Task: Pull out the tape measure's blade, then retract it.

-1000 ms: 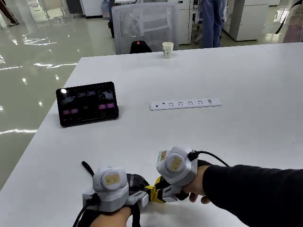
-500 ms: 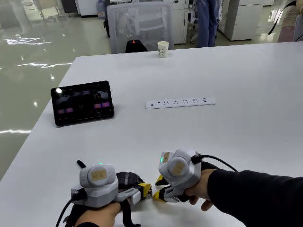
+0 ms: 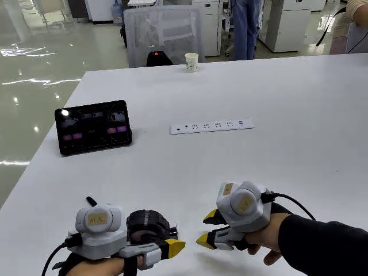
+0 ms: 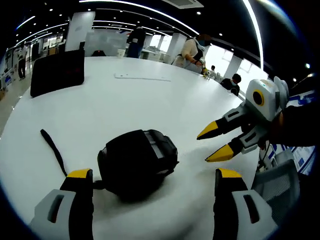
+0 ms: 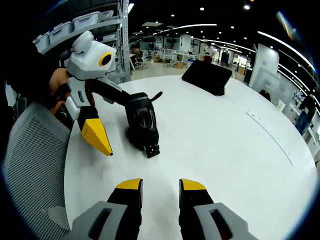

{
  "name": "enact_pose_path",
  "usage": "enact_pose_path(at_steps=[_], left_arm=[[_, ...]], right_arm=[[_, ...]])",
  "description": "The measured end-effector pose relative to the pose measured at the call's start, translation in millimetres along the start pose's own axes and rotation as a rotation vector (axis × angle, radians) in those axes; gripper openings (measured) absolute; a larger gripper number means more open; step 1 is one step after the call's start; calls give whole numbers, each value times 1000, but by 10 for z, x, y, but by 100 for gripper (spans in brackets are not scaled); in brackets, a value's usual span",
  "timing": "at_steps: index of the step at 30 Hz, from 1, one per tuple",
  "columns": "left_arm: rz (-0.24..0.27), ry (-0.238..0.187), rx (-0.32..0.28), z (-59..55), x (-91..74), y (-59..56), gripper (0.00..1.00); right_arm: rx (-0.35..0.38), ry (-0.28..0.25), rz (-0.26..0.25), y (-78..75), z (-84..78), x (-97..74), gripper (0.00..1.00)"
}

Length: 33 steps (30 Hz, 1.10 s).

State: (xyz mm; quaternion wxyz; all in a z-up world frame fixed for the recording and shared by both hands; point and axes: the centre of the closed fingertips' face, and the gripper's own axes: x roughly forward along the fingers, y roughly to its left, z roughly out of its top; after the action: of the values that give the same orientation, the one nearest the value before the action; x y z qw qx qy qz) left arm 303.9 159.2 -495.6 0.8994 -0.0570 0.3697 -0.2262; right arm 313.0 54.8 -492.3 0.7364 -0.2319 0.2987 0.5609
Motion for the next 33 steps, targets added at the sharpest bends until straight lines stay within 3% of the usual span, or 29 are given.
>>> enact_pose_path(at_steps=[2, 3, 6, 11, 20, 25, 33], left_arm=[[-22, 21, 12, -60, -31, -3, 99], [-39, 81, -2, -168, -70, -20, 99], [-31, 69, 30, -182, -122, 44, 99], [-65, 55, 80, -190, -246, 64, 99], [-114, 22, 158, -180, -501, 123, 99], [-77, 44, 234, -212, -649, 250, 99], [-56, 22, 231, -145, -918, 410, 99]], right_arm=[[18, -16, -12, 12, -33, -73, 27], [33, -25, -19, 25, -59, -120, 28], [58, -24, -29, 64, -178, -209, 30], [72, -2, -44, 146, -413, -354, 33], [106, -10, -109, 106, -640, -747, 40], [141, -15, -145, -1, -771, -973, 43], [184, -23, -178, -101, -899, -1307, 54]])
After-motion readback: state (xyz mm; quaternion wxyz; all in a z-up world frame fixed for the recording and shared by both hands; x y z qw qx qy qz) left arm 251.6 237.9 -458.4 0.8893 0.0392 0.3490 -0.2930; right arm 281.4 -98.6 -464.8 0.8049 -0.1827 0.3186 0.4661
